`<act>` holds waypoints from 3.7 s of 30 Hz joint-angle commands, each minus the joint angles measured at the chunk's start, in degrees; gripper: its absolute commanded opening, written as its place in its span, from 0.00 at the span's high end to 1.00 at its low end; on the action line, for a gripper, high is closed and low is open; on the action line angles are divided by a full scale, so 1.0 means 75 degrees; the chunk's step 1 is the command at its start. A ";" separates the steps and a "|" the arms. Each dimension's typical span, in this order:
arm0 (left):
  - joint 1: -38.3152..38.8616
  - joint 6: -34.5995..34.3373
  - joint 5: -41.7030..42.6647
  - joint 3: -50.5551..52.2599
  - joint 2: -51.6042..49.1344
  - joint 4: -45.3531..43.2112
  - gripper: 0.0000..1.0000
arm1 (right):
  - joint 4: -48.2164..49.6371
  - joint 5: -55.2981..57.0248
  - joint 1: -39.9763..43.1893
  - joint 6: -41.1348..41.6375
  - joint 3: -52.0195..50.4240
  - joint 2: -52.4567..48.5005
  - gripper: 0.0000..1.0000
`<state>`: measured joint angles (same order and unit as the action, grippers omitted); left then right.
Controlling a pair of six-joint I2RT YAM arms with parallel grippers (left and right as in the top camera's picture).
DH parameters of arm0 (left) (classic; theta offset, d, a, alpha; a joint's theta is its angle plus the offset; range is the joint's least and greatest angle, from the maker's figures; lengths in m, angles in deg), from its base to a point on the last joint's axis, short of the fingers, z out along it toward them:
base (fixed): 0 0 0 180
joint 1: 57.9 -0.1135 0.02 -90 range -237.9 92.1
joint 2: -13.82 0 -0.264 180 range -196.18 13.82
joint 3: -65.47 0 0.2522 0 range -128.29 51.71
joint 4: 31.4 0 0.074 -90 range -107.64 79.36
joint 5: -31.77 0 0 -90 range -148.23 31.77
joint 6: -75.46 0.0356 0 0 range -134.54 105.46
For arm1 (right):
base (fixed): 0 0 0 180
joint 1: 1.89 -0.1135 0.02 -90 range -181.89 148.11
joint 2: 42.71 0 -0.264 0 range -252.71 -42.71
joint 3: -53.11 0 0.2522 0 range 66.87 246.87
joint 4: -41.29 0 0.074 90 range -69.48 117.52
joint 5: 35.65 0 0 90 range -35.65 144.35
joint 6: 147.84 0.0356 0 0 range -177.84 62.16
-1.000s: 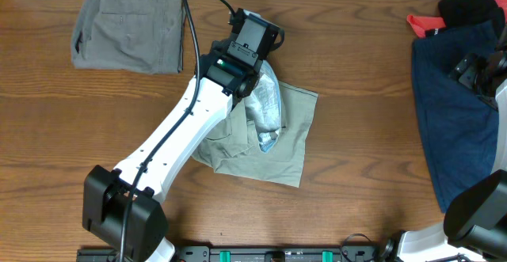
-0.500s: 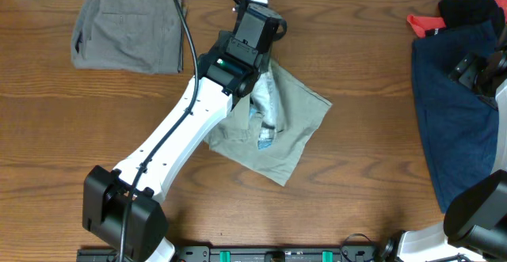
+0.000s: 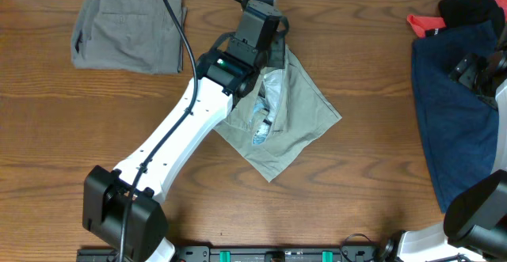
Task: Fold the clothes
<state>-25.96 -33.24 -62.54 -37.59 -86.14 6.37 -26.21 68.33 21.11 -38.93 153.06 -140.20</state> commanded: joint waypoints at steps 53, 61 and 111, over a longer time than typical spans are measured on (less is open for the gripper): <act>0.1373 -0.0895 0.2095 0.0000 -0.1311 0.4707 0.34 | 0.0000 0.0105 -0.0006 0.0102 0.0093 -0.0050 0.01; 0.1384 -0.0898 0.2046 0.0041 -0.1463 0.4849 0.34 | -0.0003 0.0105 -0.0006 0.0102 0.0093 -0.0050 0.01; 0.1186 -0.4473 0.0912 0.1230 -0.1425 0.4162 0.94 | -0.0003 0.0105 -0.0006 0.0102 0.0093 -0.0050 0.01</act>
<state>-16.97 -69.92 -56.05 -28.54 -96.67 36.62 -26.23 68.33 21.11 -38.93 153.06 -140.18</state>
